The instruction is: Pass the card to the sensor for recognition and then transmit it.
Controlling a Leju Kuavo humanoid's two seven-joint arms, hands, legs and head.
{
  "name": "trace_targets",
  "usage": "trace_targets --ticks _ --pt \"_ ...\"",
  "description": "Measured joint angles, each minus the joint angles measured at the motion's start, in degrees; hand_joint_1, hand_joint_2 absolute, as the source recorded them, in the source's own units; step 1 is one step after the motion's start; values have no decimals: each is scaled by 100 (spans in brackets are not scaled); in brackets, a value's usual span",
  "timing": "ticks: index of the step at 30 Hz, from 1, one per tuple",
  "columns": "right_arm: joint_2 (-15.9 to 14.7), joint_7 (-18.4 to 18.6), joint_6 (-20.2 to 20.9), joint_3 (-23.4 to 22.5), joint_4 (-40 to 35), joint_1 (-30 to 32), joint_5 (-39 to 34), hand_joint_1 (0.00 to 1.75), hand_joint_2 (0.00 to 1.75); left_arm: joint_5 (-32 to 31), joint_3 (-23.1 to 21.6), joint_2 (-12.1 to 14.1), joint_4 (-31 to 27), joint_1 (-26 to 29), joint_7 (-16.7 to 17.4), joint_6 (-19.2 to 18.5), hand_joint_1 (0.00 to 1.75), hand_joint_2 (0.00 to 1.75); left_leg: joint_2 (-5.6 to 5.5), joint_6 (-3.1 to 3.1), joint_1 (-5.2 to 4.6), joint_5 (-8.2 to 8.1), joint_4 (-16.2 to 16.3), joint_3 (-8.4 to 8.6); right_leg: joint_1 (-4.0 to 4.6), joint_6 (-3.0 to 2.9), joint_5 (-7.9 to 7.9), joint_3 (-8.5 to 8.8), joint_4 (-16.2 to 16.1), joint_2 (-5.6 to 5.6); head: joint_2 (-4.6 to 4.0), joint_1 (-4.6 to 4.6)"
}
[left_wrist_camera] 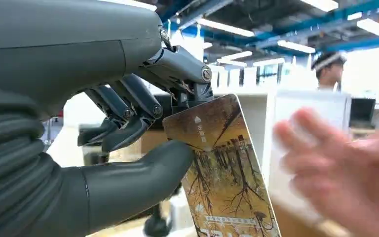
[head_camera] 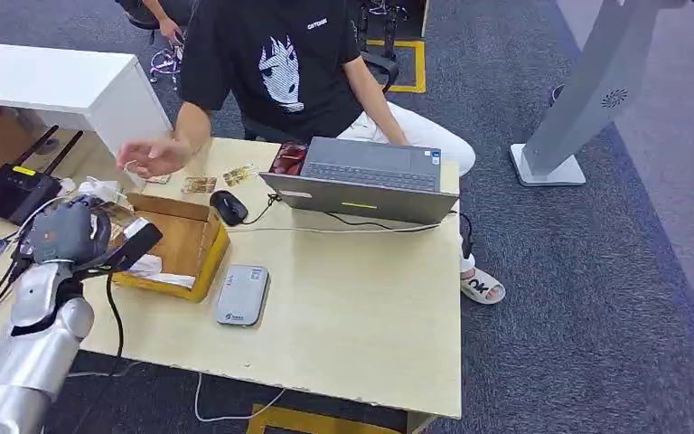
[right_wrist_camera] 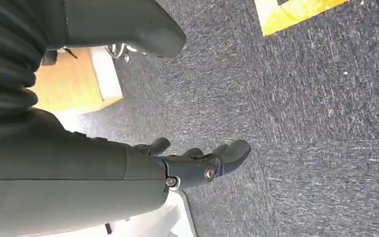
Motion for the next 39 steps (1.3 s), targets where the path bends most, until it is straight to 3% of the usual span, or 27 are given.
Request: trace_targets --ticks 8,13,19,20,21,26,39 --pt "0 -24 9 -9 11 -10 50 0 175 -240 0 -26 -37 -259 56 197 175 175 0 -1 1 0 0 -1 0 0 0 -5 0 1 -2 0" --pt "-2 2 9 -57 15 -27 125 0 175 -638 -2 13 35 -863 335 186 175 175 -1 1 1 5 0 -3 1 -1 4 -4 2 0 -2 -2" --pt "-2 13 24 -101 26 -48 157 0 175 -702 -2 26 166 -1296 400 125 175 175 3 2 -1 7 0 -1 0 2 7 -5 2 3 -2 0" --pt "-2 15 31 -105 31 -49 160 0 175 -704 -2 17 190 -1297 398 142 73 175 3 2 -1 7 0 -1 0 2 7 -6 2 5 -2 0" --pt "-2 15 35 -107 35 -50 166 0 175 -704 -2 7 214 -1297 398 162 5 175 2 2 0 7 0 -2 0 2 7 -7 2 5 0 0" --pt "-2 20 50 -118 44 -59 216 0 175 -721 -4 -70 247 -1285 323 383 0 175 2 2 0 6 0 -3 0 2 6 -7 1 5 -2 0" --pt "-2 11 70 -160 44 -66 278 0 175 -697 -9 -164 245 -1205 280 494 0 175 3 2 0 6 0 -3 0 2 6 -7 2 5 -2 0"
